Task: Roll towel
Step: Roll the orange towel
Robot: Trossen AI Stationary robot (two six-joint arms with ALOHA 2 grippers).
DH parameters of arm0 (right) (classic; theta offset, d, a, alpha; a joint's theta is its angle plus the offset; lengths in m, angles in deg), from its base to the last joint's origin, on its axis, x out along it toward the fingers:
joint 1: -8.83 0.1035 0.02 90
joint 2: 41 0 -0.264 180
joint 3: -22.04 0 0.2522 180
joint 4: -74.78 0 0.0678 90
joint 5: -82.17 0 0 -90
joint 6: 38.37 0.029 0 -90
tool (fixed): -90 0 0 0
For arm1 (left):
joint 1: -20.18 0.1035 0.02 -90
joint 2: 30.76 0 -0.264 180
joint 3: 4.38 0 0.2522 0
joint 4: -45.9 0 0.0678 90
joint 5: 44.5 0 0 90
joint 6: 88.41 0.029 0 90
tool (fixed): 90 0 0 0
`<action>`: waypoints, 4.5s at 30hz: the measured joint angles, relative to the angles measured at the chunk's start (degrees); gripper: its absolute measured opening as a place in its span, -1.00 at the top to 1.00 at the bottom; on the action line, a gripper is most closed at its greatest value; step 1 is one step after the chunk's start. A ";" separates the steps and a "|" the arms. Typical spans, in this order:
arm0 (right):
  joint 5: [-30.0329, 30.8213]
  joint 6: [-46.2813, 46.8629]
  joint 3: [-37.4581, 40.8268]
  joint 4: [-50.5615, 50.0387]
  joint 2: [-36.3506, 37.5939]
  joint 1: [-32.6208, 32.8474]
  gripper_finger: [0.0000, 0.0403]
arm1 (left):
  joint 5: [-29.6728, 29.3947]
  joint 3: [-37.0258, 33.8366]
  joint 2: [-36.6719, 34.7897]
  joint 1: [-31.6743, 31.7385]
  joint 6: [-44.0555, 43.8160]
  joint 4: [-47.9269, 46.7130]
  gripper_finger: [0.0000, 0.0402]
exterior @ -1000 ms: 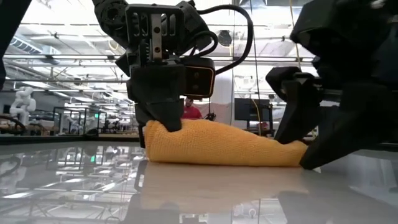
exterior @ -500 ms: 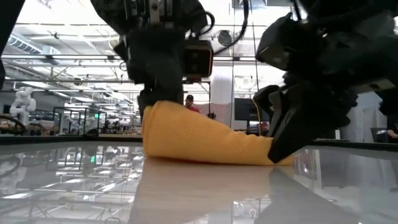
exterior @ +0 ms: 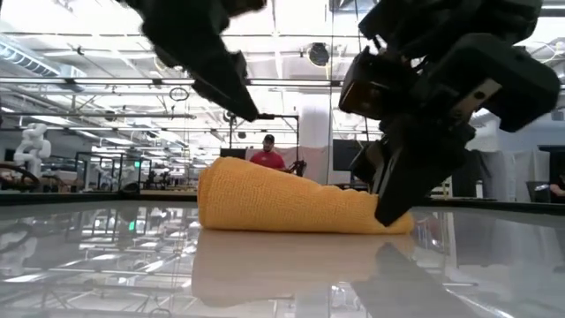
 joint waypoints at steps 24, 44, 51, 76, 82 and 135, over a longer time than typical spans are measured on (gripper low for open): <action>-12.68 4.79 0.14 0.71 -0.20 -7.49 0.95 | -27.48 -0.02 10.08 -12.06 12.73 4.66 -0.10; -12.94 6.75 0.15 2.63 -0.17 -7.88 0.95 | -17.62 -4.15 10.16 -6.98 4.60 2.97 -0.05; -13.19 10.11 0.19 3.03 -0.17 -8.64 0.95 | -13.87 -3.85 12.36 -5.82 1.22 5.50 0.44; -5.45 -16.37 0.14 -1.77 17.08 -4.56 0.02 | -0.88 -3.89 12.17 -3.95 -17.97 8.08 0.91; 3.04 -25.17 0.14 -8.85 17.13 3.40 0.07 | 0.94 -4.09 12.07 -3.32 -18.78 11.56 0.91; 6.42 -30.33 0.08 -0.26 4.11 1.09 0.89 | 12.22 -2.74 12.00 -2.13 -13.06 22.66 0.78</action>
